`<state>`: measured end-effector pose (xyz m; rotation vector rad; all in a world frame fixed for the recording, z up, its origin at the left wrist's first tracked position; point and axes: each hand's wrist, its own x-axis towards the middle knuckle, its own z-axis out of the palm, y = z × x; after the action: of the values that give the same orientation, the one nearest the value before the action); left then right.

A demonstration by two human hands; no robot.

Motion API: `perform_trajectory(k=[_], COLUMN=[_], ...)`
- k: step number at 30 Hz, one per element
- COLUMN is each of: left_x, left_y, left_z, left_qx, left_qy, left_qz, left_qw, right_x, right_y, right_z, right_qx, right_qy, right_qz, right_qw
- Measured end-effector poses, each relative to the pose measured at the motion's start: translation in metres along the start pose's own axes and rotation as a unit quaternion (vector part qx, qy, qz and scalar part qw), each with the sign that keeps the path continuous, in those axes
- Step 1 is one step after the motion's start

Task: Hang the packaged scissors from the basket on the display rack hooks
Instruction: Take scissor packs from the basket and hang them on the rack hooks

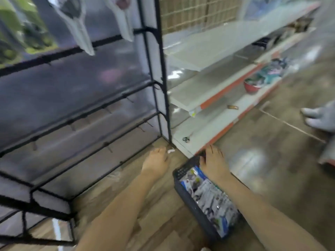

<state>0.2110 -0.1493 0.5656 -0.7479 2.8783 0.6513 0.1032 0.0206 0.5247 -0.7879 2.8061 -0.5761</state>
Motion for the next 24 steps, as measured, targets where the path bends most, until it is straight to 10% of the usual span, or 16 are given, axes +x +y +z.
perform_trajectory(k=[10, 24], left_x=[0.027, 0.097], left_y=[0.073, 0.012], left_z=[0.157, 0.329], left_qx=[-0.024, -0.026], left_qy=[-0.18, -0.331], left_qz=[0.1, 0.084], left_qw=[0.978, 0.94], right_x=[-0.08, -0.077], right_y=[0.175, 0.291], right_z=[0.039, 0.189], right_qx=[-0.014, 0.076], right_qy=[-0.12, -0.156], right_qz=[0.196, 0.332], right_qw=[0.973, 0.927])
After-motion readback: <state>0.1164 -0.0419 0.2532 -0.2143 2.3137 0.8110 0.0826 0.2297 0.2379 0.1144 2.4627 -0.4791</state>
